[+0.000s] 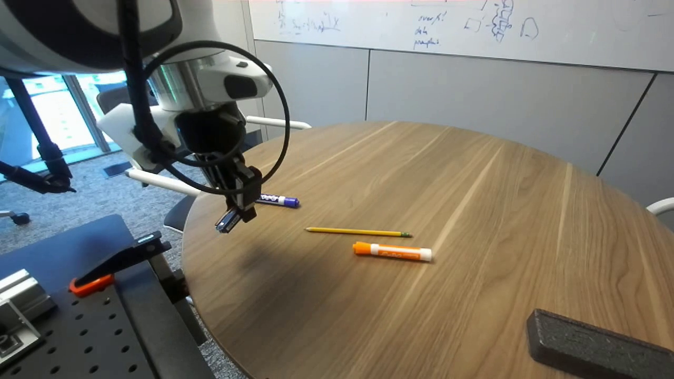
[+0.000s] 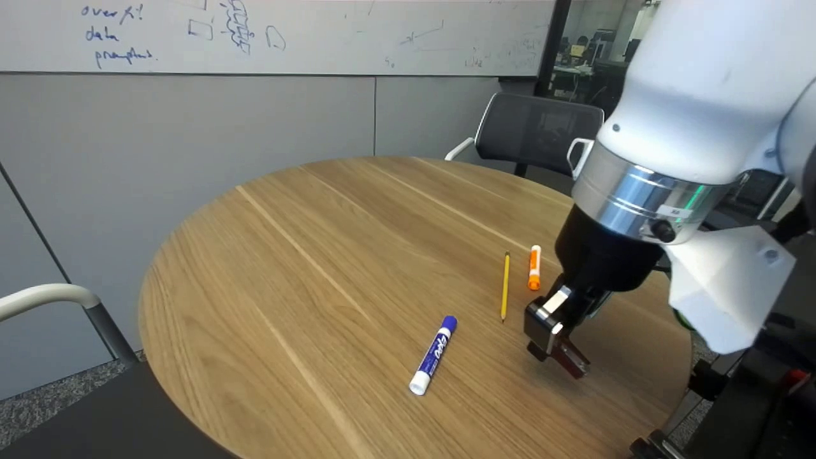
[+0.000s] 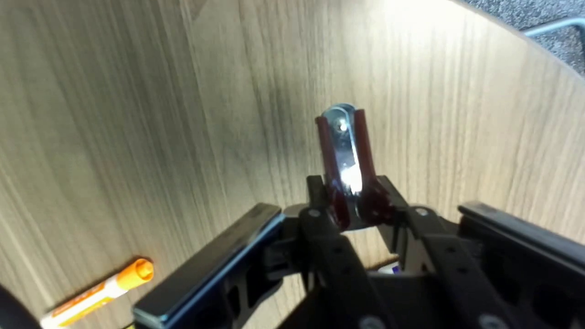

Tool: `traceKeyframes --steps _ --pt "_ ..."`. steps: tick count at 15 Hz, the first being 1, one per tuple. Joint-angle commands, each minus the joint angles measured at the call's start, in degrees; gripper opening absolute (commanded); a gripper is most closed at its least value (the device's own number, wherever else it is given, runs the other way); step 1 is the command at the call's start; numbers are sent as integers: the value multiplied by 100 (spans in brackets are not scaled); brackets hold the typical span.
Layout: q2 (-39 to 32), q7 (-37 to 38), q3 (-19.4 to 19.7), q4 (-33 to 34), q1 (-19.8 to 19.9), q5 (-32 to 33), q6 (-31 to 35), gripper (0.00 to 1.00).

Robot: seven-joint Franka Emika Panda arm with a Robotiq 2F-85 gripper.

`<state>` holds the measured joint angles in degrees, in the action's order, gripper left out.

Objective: Move the brown object on the table

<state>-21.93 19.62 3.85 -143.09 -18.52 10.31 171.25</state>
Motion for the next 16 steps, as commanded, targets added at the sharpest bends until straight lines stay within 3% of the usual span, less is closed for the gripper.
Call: traceKeyframes --steps 1,8,9,10,16 --pt "-765 -21 87 796 -237 -194 -64 7" --pt "-1350 -102 277 1158 -467 -274 -87 7" --pt "-1284 -93 340 1127 -516 -251 -117 55" --pt "-1263 -103 350 1087 -512 -256 -128 56" --pt "-397 -238 351 431 -432 -165 -853 98"
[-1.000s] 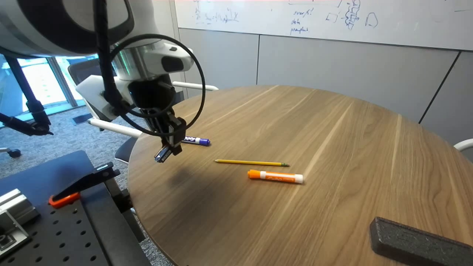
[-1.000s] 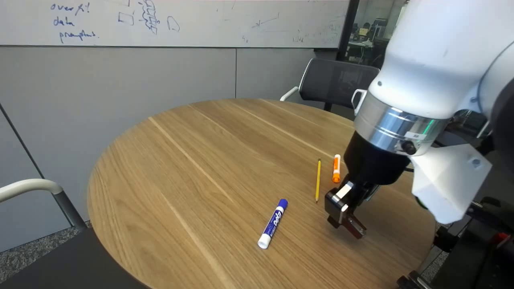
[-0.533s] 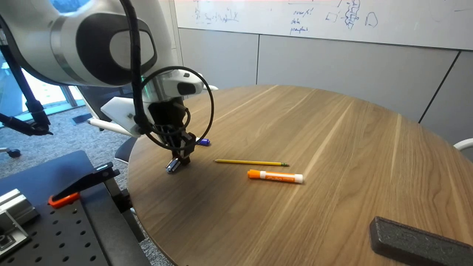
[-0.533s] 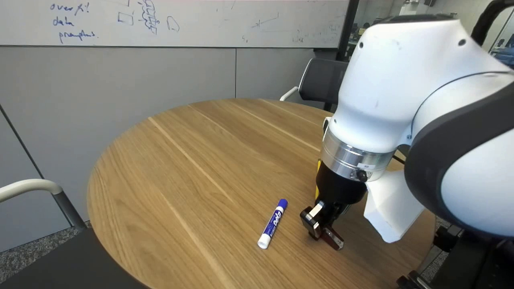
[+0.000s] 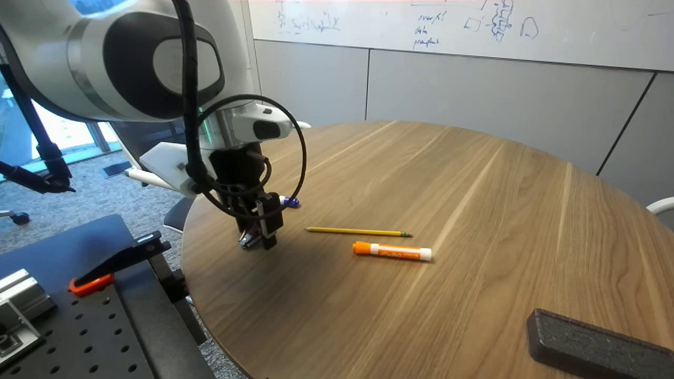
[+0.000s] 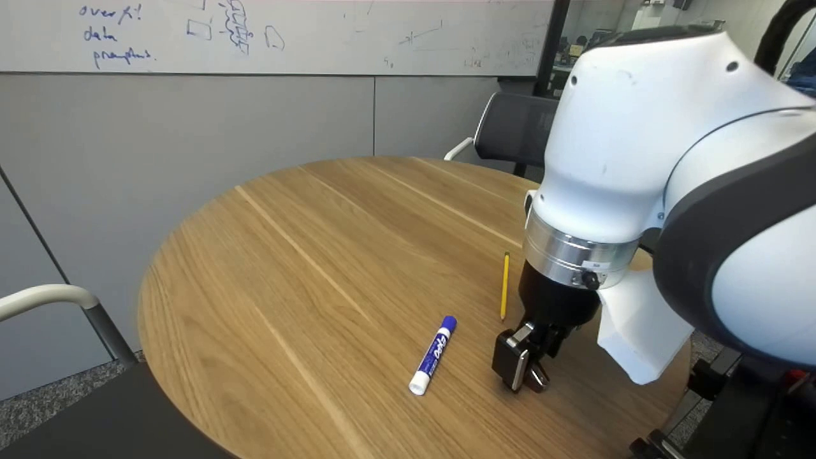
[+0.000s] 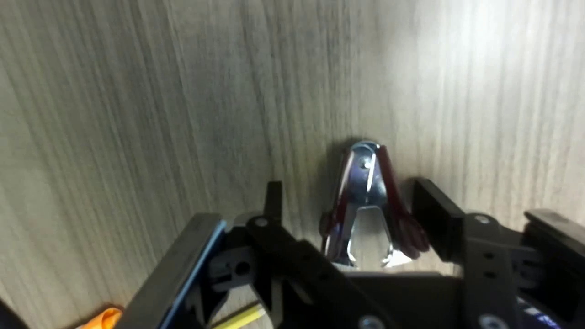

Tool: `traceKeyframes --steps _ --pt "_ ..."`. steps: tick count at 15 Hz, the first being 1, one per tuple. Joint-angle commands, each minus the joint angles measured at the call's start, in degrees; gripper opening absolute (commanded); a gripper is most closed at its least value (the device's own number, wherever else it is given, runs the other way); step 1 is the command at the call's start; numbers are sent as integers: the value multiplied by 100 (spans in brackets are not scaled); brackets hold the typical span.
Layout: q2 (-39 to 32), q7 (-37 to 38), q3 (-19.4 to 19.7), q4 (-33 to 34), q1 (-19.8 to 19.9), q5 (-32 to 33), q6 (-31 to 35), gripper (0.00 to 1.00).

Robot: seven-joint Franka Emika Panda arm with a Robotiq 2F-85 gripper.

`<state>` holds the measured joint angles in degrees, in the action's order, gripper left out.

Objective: Move the brown object on the table

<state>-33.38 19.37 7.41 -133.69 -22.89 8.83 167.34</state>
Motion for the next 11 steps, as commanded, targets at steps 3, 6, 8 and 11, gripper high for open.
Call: traceKeyframes --steps 3,6,8,11 --pt "1699 -306 -127 -1004 189 15 -989 100" --pt "1147 -56 -134 -647 185 147 -688 100" --pt "1028 -60 -123 -612 169 138 -674 100" --pt "876 -67 -111 -559 149 124 -663 100"
